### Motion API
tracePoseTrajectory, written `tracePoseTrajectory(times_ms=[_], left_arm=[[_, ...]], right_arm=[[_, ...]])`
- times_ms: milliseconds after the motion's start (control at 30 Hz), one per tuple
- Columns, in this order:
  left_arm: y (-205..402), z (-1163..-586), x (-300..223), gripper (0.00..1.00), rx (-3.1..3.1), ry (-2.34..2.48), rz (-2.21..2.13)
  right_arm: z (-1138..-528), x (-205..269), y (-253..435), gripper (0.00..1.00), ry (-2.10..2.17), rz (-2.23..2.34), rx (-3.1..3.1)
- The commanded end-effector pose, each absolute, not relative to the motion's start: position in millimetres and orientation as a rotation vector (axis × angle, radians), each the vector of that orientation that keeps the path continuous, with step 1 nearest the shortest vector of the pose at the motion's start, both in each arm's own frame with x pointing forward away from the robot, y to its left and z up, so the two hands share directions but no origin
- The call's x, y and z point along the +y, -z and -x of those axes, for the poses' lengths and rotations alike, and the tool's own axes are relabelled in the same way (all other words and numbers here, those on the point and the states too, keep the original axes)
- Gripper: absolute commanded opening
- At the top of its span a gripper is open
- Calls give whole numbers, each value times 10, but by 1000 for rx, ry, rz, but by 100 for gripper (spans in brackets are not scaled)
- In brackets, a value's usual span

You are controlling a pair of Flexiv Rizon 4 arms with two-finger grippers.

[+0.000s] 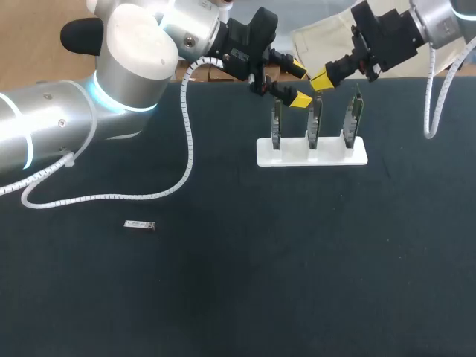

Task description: Pick up the optical module with the left hand, and insert it into the network port with the right hand.

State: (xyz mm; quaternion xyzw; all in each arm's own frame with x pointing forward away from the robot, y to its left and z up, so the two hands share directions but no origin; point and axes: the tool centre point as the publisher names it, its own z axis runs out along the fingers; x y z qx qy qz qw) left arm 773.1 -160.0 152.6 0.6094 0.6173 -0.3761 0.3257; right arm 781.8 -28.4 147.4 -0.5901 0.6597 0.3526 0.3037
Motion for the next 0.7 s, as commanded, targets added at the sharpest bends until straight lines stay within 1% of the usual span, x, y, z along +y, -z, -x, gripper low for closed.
tracePoseTrajectory(times_ms=[33, 333, 700], left_arm=[[-1532, -7748, -1604, 100, 1622, 987, -1603], [-1532, -7748, -1604, 100, 1622, 987, -1603], [-1532, -7748, -1604, 100, 1622, 987, -1603]], right_arm=[[-7813, -287, -1435, 0, -937, 1566, 1758], [-7805, -309, -1401, 0, -946, 1567, 1768], [-7823, -295, -1531, 0, -950, 1543, 1733]])
